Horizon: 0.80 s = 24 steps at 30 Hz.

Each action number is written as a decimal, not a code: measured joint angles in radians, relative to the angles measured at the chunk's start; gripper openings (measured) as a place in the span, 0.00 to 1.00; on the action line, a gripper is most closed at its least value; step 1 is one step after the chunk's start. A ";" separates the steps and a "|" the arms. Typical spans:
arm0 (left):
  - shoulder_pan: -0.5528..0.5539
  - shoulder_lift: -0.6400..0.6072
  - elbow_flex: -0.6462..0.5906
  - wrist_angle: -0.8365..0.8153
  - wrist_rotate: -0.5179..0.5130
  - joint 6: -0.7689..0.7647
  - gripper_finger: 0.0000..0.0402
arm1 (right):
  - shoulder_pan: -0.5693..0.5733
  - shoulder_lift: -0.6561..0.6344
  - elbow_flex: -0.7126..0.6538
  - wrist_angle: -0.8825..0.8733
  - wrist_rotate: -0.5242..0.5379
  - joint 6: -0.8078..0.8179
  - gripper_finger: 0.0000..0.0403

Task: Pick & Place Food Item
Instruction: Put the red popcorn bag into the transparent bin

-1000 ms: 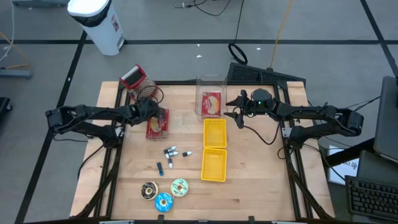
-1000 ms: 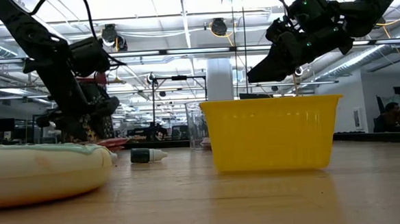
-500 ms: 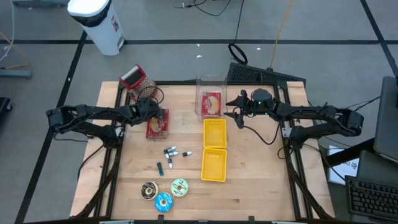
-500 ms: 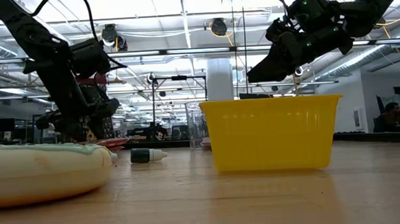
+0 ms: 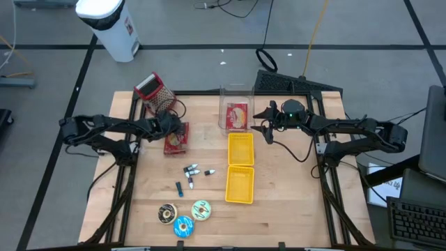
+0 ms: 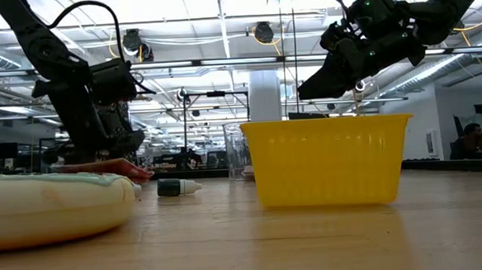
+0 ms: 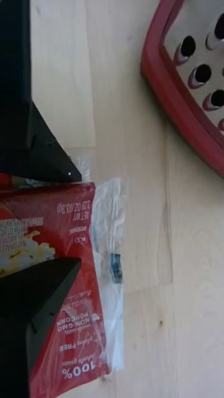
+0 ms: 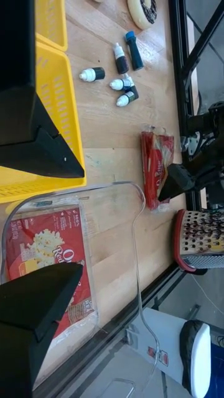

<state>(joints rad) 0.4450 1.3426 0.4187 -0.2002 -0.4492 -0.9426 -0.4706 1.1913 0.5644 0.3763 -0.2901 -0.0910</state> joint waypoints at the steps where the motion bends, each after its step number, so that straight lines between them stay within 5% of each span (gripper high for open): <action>1: 0.000 0.000 0.000 0.006 0.000 0.002 0.48 | 0.000 0.000 0.000 0.000 0.000 0.000 0.55; 11: 0.000 0.000 0.000 0.049 0.001 0.083 0.05 | 0.000 0.000 0.000 0.000 0.000 0.000 0.55; 24: -0.026 -0.244 -0.001 0.197 -0.004 0.257 0.01 | 0.000 0.000 0.000 0.013 0.003 0.001 0.55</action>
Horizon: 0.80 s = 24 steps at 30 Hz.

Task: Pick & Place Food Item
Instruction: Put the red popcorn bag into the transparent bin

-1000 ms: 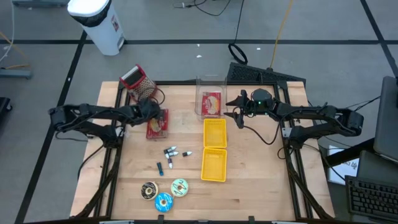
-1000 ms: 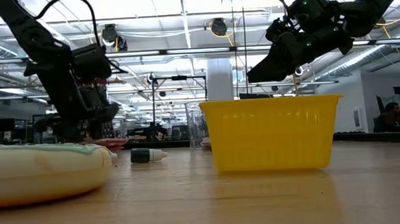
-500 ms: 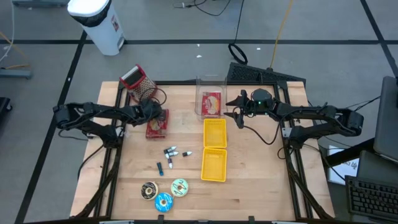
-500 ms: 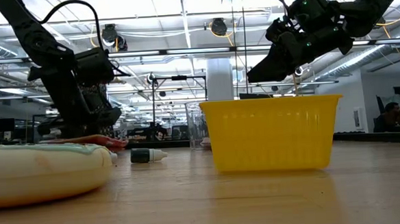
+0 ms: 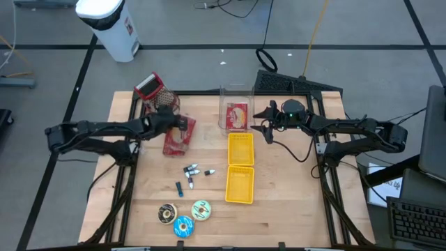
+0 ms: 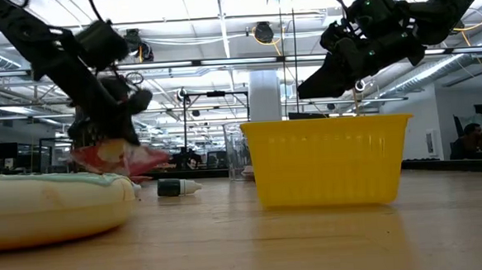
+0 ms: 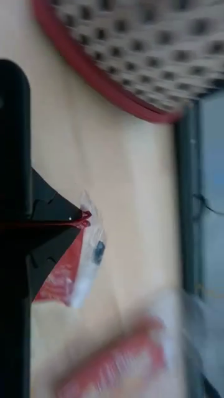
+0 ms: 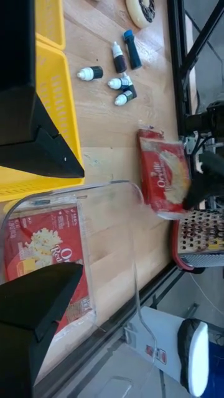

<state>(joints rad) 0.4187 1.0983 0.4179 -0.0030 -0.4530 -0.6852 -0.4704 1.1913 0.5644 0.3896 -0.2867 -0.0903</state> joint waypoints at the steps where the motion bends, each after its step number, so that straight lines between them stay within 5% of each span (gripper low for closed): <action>1: -0.005 -0.027 0.000 0.012 0.000 0.021 0.01 | 0.001 0.000 0.000 0.006 0.000 0.000 0.55; 10: -0.084 -0.203 0.000 0.278 -0.002 0.412 0.00 | 0.001 0.000 0.000 0.087 0.000 0.058 0.55; 17: -0.123 -0.206 0.000 0.490 0.023 0.655 0.00 | 0.025 0.026 0.000 0.223 0.004 0.114 0.55; 24: -0.128 -0.128 0.000 0.660 0.167 0.754 0.00 | 0.113 0.145 0.000 0.503 0.057 0.114 0.55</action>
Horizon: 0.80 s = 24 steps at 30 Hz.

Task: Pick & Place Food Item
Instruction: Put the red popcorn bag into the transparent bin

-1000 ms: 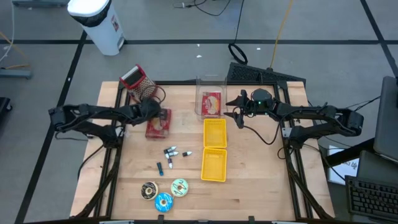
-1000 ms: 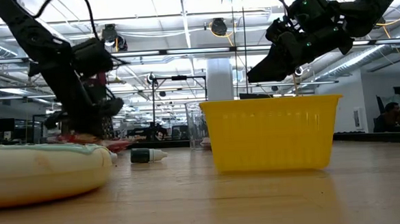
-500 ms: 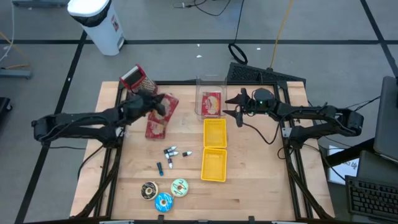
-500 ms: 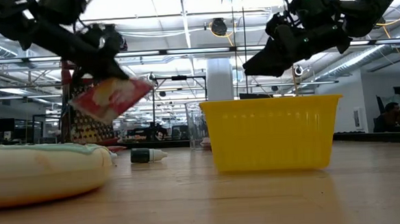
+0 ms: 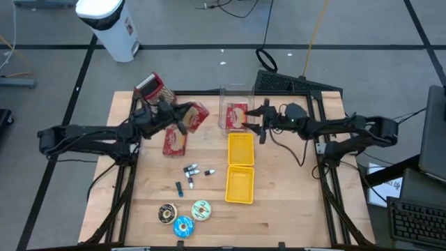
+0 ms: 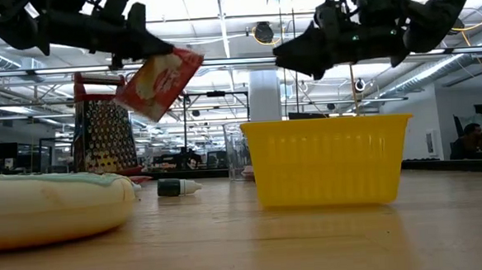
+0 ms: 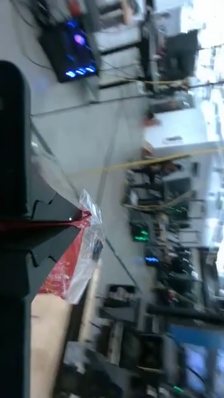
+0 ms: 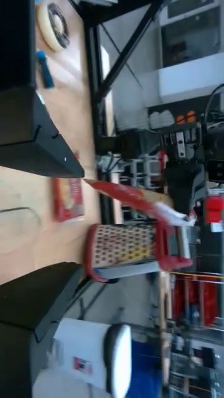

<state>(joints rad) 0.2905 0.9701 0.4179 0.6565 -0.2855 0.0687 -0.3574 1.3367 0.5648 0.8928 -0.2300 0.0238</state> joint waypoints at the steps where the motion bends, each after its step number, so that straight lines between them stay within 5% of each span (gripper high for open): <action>1: 0.001 0.017 0.000 0.031 0.006 0.001 0.00 | 0.009 0.023 0.000 0.049 0.010 -0.002 0.55; 6: 0.000 0.099 0.000 0.143 0.032 0.015 0.00 | 0.026 0.123 0.027 0.188 0.019 0.062 0.55; 24: -0.033 0.222 0.020 0.346 0.075 0.039 0.00 | 0.053 0.348 0.358 0.095 -0.120 0.155 0.55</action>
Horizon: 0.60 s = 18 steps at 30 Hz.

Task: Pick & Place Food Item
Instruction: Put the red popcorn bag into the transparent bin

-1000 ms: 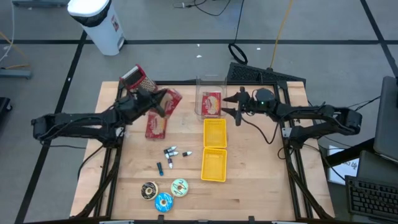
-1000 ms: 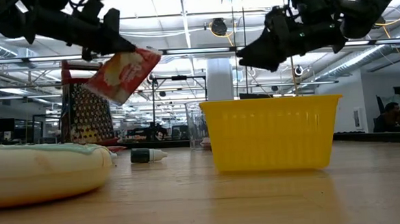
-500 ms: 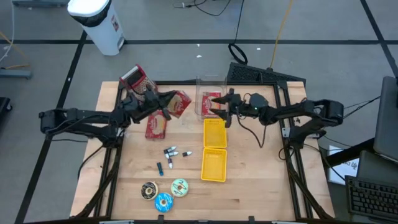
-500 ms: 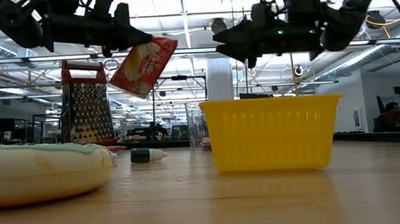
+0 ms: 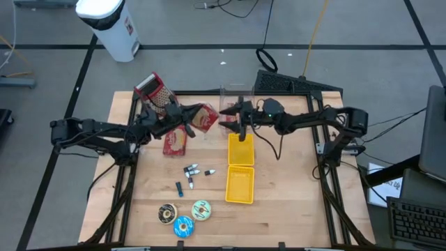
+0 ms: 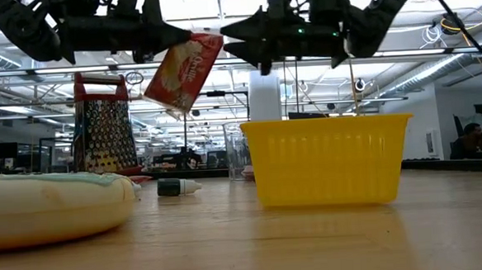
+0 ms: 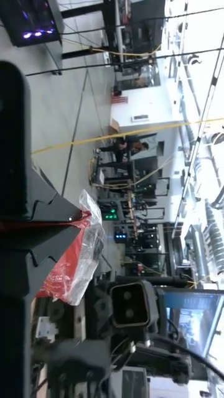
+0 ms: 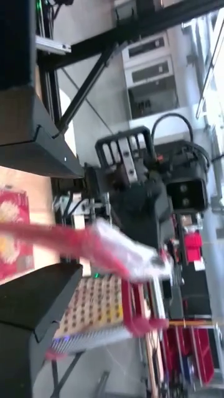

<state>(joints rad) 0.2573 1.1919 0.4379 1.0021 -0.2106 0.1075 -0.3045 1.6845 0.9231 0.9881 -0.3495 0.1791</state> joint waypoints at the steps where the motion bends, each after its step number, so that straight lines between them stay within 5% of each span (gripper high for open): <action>1: 0.000 0.000 0.003 0.000 0.001 0.000 0.00 | 0.007 0.012 0.014 -0.002 0.002 0.000 0.55; 12: -0.005 0.000 0.011 -0.008 0.002 0.003 0.00 | 0.038 0.085 0.101 0.002 0.101 -0.009 0.54; 18: -0.006 0.000 0.011 -0.012 0.003 0.003 0.00 | 0.038 0.085 0.101 0.002 0.116 0.001 0.40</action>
<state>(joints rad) 0.2516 1.1919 0.4492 0.9897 -0.2081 0.1108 -0.2661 1.7699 1.0245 0.9901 -0.2333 0.1803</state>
